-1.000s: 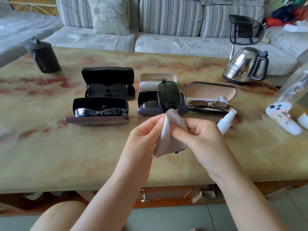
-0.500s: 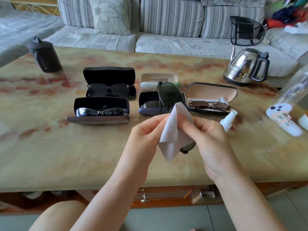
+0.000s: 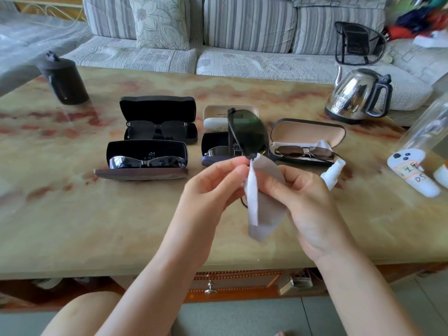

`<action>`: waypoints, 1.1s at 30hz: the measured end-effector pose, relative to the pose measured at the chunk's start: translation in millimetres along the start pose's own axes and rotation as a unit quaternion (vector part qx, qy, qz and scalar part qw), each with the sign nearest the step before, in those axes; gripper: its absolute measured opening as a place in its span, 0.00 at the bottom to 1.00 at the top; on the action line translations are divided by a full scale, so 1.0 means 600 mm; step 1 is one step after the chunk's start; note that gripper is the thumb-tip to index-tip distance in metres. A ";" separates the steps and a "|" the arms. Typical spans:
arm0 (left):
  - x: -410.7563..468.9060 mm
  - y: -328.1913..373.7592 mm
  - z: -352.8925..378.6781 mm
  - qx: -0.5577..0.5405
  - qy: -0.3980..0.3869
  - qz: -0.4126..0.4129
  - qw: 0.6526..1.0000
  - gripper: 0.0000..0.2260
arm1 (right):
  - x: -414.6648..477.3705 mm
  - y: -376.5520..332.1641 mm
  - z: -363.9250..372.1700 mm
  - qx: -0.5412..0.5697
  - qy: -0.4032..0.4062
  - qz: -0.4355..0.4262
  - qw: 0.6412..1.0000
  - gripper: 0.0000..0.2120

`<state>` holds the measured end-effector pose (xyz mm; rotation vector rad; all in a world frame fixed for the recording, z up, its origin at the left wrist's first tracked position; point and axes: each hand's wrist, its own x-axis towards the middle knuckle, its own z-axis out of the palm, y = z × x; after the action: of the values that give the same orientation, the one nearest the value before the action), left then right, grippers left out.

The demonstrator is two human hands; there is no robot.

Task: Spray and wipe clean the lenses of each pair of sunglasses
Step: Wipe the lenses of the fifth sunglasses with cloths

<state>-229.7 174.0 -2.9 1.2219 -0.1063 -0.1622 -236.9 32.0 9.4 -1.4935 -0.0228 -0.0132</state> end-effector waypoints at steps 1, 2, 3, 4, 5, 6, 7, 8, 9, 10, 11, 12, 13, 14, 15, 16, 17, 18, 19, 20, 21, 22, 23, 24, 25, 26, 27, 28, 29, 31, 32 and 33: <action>0.000 0.000 0.001 0.016 -0.019 -0.010 1.000 0.17 | -0.001 0.000 0.002 0.003 -0.001 -0.001 1.000 0.14; -0.001 0.001 0.002 0.035 -0.039 -0.020 0.998 0.16 | -0.001 -0.001 0.004 0.006 0.000 -0.002 1.000 0.15; -0.001 0.002 0.003 0.054 -0.056 -0.026 0.997 0.15 | -0.002 -0.001 0.005 0.006 0.003 -0.004 1.000 0.16; -0.002 0.003 0.004 0.065 -0.071 -0.028 0.995 0.14 | -0.002 -0.002 0.005 0.004 0.007 -0.006 1.000 0.17; -0.003 0.004 0.005 0.065 -0.082 -0.030 0.994 0.14 | -0.001 -0.002 0.004 -0.002 0.010 -0.008 1.000 0.16; -0.004 0.006 0.006 0.058 -0.088 -0.033 0.994 0.15 | -0.001 -0.002 0.004 -0.010 0.010 -0.009 1.000 0.16; -0.004 0.007 0.006 0.047 -0.089 -0.037 0.994 0.16 | 0.000 -0.001 0.003 -0.018 0.009 -0.012 1.000 0.15; -0.005 0.008 0.006 0.039 -0.088 -0.036 0.995 0.17 | 0.002 0.001 0.002 -0.023 0.006 -0.014 1.000 0.15; -0.004 0.008 0.006 0.037 -0.083 -0.032 0.995 0.18 | 0.002 0.003 0.001 -0.023 0.002 -0.016 1.000 0.15; -0.003 0.007 0.005 0.036 -0.076 -0.023 0.996 0.18 | 0.003 0.004 0.000 -0.022 -0.002 -0.016 1.000 0.16; -0.003 0.006 0.004 0.035 -0.066 -0.010 0.997 0.18 | 0.003 0.005 0.000 -0.020 -0.005 -0.013 1.000 0.16; -0.002 0.005 0.003 0.035 -0.055 0.003 0.998 0.18 | 0.003 0.005 0.000 -0.019 -0.007 -0.009 1.000 0.15; -0.002 0.004 0.003 0.039 -0.046 0.016 0.998 0.18 | 0.003 0.005 0.000 -0.020 -0.010 -0.008 1.000 0.15; -0.002 0.002 0.002 0.046 -0.037 0.025 0.998 0.17 | 0.003 0.005 0.000 -0.024 -0.012 -0.009 1.000 0.14; -0.003 0.001 0.002 0.052 -0.029 0.031 0.998 0.17 | 0.003 0.005 0.001 -0.029 -0.011 -0.010 0.999 0.14; -0.003 0.000 0.003 0.057 -0.024 0.034 0.997 0.17 | 0.003 0.005 0.002 -0.030 -0.008 -0.009 0.999 0.14; -0.003 0.000 0.003 0.061 -0.024 0.033 0.997 0.18 | 0.003 0.006 0.002 -0.027 -0.001 -0.006 1.000 0.14; -0.003 0.000 0.003 0.064 -0.027 0.030 0.997 0.18 | 0.003 0.008 0.003 -0.021 0.007 -0.002 1.000 0.13; -0.003 0.000 0.003 0.065 -0.031 0.027 0.997 0.18 | 0.003 0.009 0.003 -0.015 0.016 0.000 1.000 0.13; -0.003 0.000 0.003 0.066 -0.034 0.025 0.997 0.18 | 0.003 0.009 0.003 -0.010 0.025 -0.001 1.000 0.13; -0.003 0.001 0.004 0.064 -0.036 0.024 0.997 0.18 | 0.003 0.010 0.003 -0.008 0.030 -0.002 1.000 0.14; -0.004 0.001 0.005 0.061 -0.037 0.023 0.997 0.18 | 0.003 0.011 0.003 -0.005 0.032 -0.003 0.999 0.14; -0.005 0.001 0.006 0.056 -0.037 0.023 0.997 0.18 | 0.003 0.012 0.002 -0.002 0.030 -0.003 1.000 0.14; -0.006 0.000 0.007 0.048 -0.038 0.022 0.998 0.18 | 0.002 0.011 0.002 0.004 0.025 -0.002 1.000 0.14; -0.007 0.000 0.008 0.036 -0.038 0.021 0.998 0.17 | 0.002 0.011 0.002 0.011 0.017 -0.001 1.000 0.14; -0.008 0.001 0.009 0.021 -0.034 0.019 0.999 0.17 | 0.002 0.010 0.002 0.017 0.009 0.003 1.000 0.14; -0.008 0.001 0.009 0.009 -0.024 0.017 1.000 0.17 | 0.002 0.010 0.001 0.020 0.001 0.007 1.000 0.15; -0.007 0.000 0.009 0.002 -0.009 0.017 1.000 0.17 | 0.002 0.009 0.001 0.021 -0.007 0.011 1.000 0.15; -0.006 -0.001 0.010 -0.004 0.006 0.018 1.000 0.18 | 0.003 0.008 0.000 0.018 -0.013 0.011 1.000 0.16; -0.006 -0.001 0.013 -0.020 0.033 0.018 0.999 0.18 | 0.003 0.008 -0.002 0.005 -0.022 -0.001 1.000 0.15; -0.006 -0.001 0.015 -0.028 0.046 0.015 0.998 0.18 | 0.003 0.006 -0.002 -0.003 -0.023 -0.008 1.000 0.14; -0.005 -0.001 0.016 -0.034 0.058 0.013 0.998 0.17 | 0.004 0.007 -0.002 -0.013 -0.018 -0.014 1.000 0.13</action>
<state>-234.5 165.8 -0.1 1.1593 -0.0153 -0.0718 -234.7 31.0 5.3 -1.5199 -0.0719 -0.0091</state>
